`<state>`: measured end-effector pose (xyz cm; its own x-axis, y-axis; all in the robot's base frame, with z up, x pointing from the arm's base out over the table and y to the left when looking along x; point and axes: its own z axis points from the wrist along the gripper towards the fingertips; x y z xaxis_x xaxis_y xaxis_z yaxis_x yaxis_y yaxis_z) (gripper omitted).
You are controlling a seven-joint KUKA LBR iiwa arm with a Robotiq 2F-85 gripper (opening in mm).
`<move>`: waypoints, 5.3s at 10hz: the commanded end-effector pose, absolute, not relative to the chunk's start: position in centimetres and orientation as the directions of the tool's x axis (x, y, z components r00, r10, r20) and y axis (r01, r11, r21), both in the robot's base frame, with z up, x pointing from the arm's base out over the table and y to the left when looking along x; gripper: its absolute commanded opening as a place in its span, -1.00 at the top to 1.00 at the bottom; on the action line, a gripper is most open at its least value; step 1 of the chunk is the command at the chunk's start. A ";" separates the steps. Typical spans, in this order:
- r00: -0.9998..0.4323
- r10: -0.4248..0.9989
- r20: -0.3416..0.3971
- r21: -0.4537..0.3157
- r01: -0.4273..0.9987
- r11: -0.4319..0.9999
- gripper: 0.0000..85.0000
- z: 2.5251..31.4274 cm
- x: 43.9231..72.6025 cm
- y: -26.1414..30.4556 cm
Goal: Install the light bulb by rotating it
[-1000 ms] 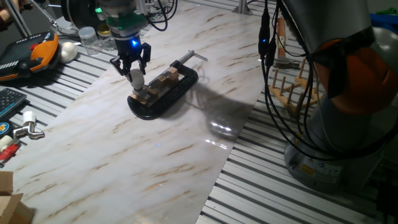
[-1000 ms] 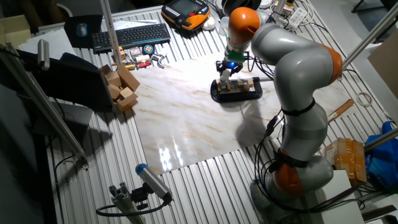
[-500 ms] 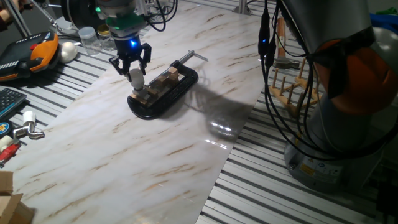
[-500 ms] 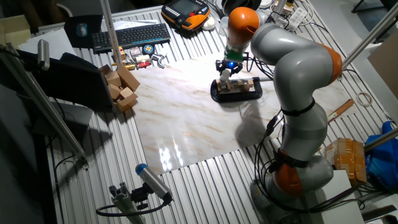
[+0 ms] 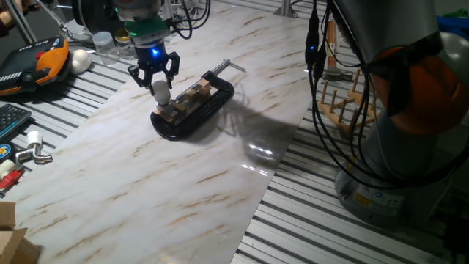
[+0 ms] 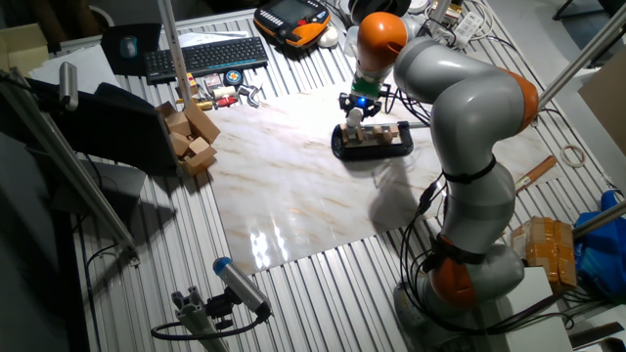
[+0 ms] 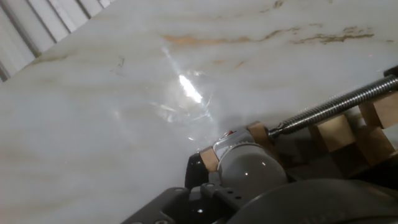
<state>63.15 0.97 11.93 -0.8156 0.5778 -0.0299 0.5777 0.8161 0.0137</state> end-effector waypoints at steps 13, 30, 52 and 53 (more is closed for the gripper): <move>-0.682 0.731 0.030 0.033 0.731 0.681 1.00 11.6 63.2 0.9; -0.576 0.816 0.052 0.070 0.817 0.573 -0.20 11.8 63.2 0.9; -0.992 0.129 0.002 0.028 0.129 0.991 1.00 16.4 63.3 1.6; -0.999 0.034 -0.028 0.032 0.033 0.999 1.00 16.5 63.2 1.7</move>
<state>63.16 1.73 16.56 -0.9494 0.3124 -0.0319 0.3114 0.9498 0.0313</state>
